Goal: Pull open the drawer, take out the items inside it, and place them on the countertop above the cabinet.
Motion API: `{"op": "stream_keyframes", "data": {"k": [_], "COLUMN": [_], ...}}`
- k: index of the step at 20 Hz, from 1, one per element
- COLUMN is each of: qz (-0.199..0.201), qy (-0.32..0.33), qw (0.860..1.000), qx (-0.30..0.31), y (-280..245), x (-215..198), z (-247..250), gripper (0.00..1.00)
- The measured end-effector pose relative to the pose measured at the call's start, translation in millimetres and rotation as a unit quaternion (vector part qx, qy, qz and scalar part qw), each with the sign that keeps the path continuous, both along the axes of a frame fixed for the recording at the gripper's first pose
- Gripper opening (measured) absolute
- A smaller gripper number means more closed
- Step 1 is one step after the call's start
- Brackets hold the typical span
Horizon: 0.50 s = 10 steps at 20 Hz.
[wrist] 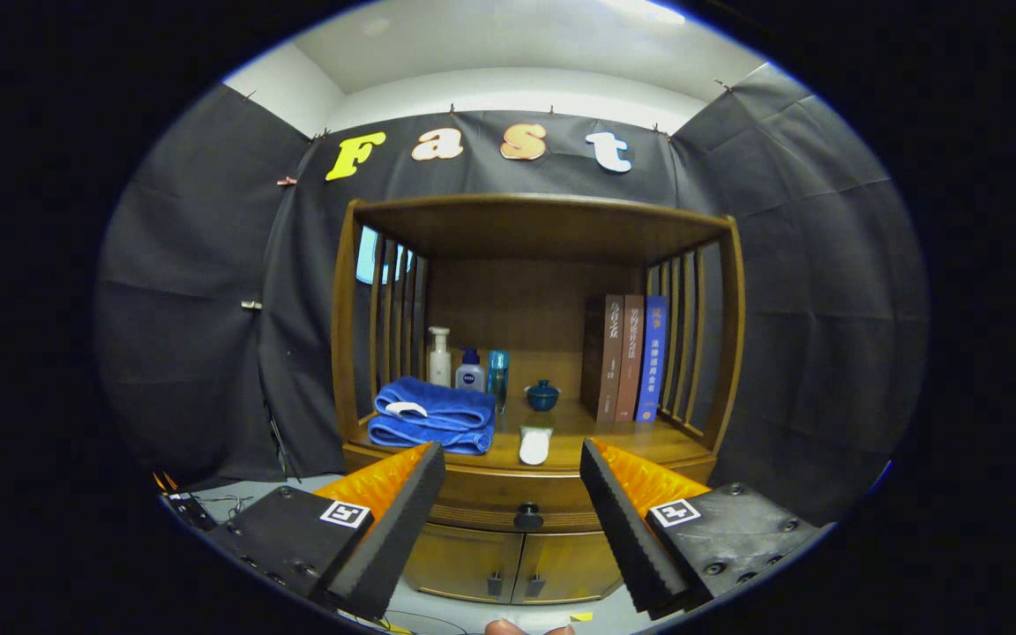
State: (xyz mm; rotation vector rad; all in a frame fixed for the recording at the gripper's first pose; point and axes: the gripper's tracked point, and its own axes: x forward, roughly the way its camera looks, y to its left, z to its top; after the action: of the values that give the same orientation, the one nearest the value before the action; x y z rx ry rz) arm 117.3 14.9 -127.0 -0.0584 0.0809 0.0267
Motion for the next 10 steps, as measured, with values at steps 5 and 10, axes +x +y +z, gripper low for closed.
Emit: {"op": "stream_keyframes", "data": {"k": [5,10], "qz": [0.001,0.001], "qy": [0.007,-0.001], "qw": [1.000,1.000], "qx": [0.010,0.030], "y": [3,1], "x": [-49,-91], "z": [53,90], "gripper": [0.99,0.99]}}
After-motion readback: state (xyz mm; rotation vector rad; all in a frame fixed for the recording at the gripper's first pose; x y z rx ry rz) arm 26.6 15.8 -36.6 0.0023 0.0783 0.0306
